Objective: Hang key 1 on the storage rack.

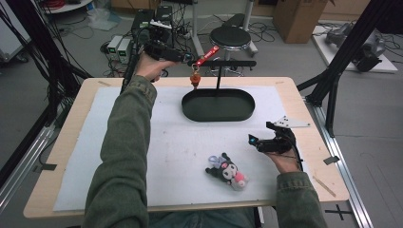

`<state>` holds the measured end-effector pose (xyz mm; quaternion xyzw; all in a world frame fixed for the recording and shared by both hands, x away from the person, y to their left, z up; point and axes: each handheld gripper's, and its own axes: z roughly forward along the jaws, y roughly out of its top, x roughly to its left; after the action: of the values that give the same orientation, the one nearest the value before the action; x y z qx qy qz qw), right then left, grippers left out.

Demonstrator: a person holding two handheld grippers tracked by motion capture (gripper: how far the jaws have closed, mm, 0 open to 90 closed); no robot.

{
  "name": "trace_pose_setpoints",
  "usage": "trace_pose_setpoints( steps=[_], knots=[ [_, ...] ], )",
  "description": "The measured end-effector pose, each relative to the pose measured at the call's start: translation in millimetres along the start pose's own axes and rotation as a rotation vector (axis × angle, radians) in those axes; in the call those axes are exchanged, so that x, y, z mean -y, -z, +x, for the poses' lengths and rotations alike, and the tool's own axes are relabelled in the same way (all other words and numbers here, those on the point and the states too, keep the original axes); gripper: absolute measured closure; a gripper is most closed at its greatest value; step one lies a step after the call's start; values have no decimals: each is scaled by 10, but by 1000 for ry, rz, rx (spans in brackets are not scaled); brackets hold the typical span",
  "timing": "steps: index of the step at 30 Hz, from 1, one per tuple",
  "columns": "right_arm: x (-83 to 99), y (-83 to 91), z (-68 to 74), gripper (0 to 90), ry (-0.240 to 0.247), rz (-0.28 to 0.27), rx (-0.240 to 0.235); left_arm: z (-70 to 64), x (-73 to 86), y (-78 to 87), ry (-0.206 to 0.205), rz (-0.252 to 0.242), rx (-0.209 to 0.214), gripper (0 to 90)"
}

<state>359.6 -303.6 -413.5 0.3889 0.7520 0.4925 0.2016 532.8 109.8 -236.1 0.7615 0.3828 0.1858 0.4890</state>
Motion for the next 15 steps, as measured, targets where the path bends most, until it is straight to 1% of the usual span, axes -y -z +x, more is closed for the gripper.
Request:
trace_pose_setpoints(
  steps=[5,7,9,10,13,15],
  knots=[
    [2,-3,5,4,-3,5,-1,22,58,84,-7,-2,-8,17],
    [1,-4,6,4,-3,5,-1,33,91,119,-14,-1,-19,17],
    [2,-3,5,4,0,6,-1,39,126,150,-18,2,-15,18],
    [3,-2,6,4,1,7,-1,32,151,163,-23,5,-10,17],
    [3,-2,5,4,2,7,-1,0,239,207,-60,32,-6,18],
    [4,-8,2,4,7,7,1,-4,296,245,-72,43,2,18]
  ],
)
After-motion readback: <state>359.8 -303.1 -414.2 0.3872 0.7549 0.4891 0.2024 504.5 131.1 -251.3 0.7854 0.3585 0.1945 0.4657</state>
